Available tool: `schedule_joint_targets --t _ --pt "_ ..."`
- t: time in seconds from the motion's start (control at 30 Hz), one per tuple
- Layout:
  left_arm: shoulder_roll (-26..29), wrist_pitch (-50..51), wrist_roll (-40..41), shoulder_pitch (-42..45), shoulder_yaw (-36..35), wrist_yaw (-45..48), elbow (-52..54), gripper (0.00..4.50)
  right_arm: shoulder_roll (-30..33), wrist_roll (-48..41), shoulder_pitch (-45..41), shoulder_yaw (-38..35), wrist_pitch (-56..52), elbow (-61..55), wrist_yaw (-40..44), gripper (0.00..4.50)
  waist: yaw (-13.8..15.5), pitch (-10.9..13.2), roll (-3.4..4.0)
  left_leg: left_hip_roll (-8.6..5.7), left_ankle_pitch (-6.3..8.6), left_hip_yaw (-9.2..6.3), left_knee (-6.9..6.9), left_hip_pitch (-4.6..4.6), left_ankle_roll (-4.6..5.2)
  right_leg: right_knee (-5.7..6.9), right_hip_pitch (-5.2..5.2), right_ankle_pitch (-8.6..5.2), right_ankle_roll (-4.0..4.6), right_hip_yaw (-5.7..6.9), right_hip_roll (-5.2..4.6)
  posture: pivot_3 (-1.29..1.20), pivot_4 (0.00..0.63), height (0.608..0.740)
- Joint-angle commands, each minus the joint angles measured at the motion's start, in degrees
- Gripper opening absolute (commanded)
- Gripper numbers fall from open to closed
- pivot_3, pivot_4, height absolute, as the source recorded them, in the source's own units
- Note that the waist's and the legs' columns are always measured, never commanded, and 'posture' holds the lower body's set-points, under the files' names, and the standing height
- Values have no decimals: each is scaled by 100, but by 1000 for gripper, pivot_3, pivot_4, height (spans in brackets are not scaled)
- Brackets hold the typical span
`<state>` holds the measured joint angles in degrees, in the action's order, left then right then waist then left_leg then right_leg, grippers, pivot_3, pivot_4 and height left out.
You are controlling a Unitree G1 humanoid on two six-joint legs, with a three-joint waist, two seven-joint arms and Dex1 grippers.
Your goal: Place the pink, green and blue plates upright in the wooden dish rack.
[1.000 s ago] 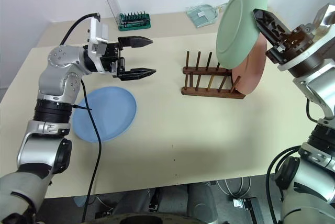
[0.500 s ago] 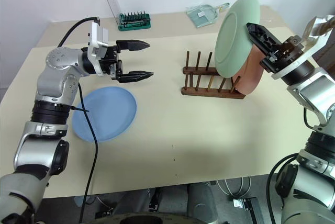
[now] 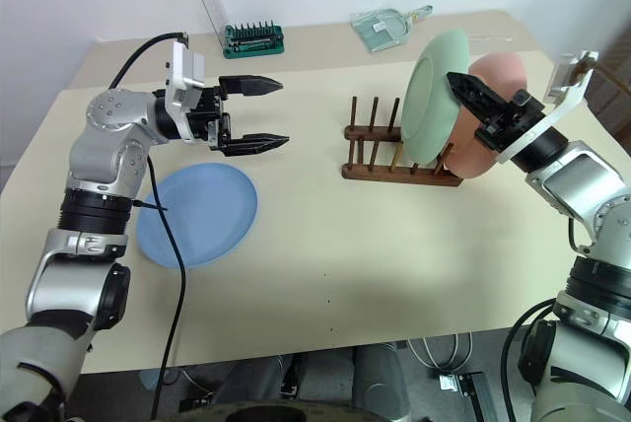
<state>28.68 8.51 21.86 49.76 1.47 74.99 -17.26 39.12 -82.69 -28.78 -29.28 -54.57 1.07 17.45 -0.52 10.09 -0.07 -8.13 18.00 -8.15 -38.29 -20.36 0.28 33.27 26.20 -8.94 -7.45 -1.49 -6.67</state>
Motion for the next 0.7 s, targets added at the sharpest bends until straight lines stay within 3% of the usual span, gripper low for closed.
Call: schedule_joint_targets --t 0.03,0.1,0.3,0.7 --pt "71 36 57 82 -46 16 173 4500 -12 -29 -111 -91 76 -203 135 665 5 0 0 0 0 0 0 0 0 0 -1 0 0 0 0 0 150 740" --pt "77 45 55 79 -47 14 173 4500 8 65 -135 -52 91 -250 201 1362 0 0 0 0 0 0 -1 0 0 0 -1 0 0 0 0 0 150 740" --pt "65 84 65 67 -53 3 188 4500 154 400 -139 46 152 -609 429 4293 -5 0 0 0 0 -1 -1 0 0 0 0 0 0 0 0 0 150 740" --pt "48 175 20 126 -25 -49 128 4500 351 1165 -566 -295 1068 -675 913 4293 3 0 0 0 0 0 -1 0 0 -1 -1 0 0 0 0 0 150 740"
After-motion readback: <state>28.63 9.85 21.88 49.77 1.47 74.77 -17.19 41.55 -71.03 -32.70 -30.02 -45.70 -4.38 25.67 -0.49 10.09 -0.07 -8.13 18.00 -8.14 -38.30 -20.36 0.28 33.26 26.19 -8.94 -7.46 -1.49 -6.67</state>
